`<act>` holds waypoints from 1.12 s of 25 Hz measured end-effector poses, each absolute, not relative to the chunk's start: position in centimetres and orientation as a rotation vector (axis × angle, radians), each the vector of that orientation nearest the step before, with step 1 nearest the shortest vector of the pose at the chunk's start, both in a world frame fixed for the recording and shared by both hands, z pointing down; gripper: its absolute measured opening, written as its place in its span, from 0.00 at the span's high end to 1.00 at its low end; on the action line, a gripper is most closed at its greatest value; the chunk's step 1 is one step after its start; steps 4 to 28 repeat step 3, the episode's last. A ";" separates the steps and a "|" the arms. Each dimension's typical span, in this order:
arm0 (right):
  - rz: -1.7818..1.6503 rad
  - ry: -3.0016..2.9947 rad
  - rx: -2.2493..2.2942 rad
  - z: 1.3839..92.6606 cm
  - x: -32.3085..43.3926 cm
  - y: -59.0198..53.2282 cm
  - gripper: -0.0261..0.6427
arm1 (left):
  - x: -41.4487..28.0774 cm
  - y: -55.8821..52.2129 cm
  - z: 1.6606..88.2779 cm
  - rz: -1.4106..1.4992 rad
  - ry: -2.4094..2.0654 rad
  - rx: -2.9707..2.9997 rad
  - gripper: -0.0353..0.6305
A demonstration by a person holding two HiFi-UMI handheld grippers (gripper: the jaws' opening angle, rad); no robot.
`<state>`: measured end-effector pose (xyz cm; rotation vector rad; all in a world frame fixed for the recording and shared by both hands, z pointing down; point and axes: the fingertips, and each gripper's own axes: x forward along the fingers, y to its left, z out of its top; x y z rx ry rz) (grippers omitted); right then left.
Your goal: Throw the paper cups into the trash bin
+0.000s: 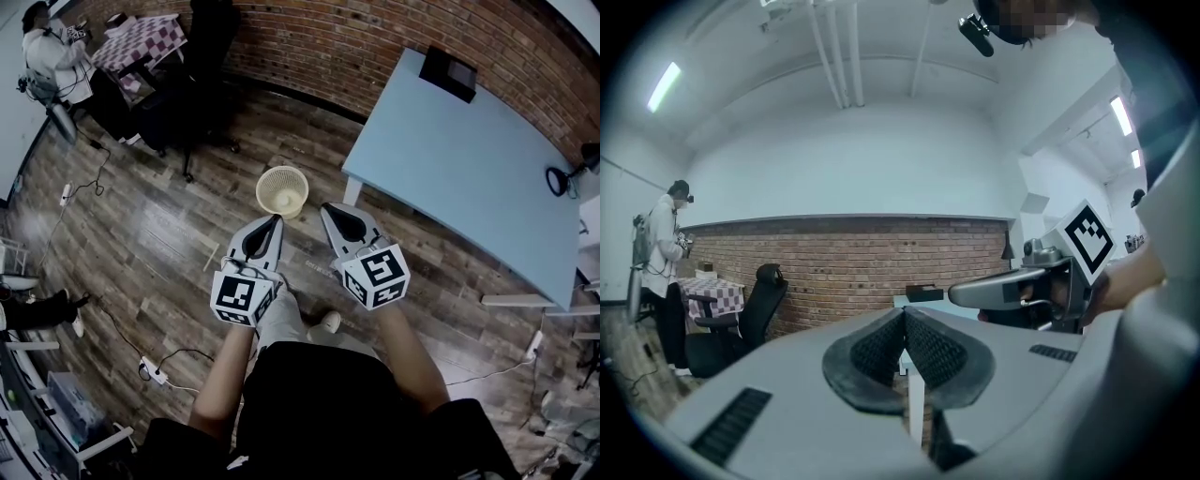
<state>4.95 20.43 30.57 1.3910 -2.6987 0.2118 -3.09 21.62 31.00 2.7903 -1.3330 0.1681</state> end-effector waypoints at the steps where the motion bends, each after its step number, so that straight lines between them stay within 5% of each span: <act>1: 0.213 -2.699 1.394 30.5 5.1 20.4 0.95 | -3.1 21.6 30.9 0.169 -1.336 2.793 0.93; 28: 0.216 -2.701 1.401 30.4 5.2 20.3 0.95 | -3.2 21.5 30.6 0.172 -1.341 2.798 0.93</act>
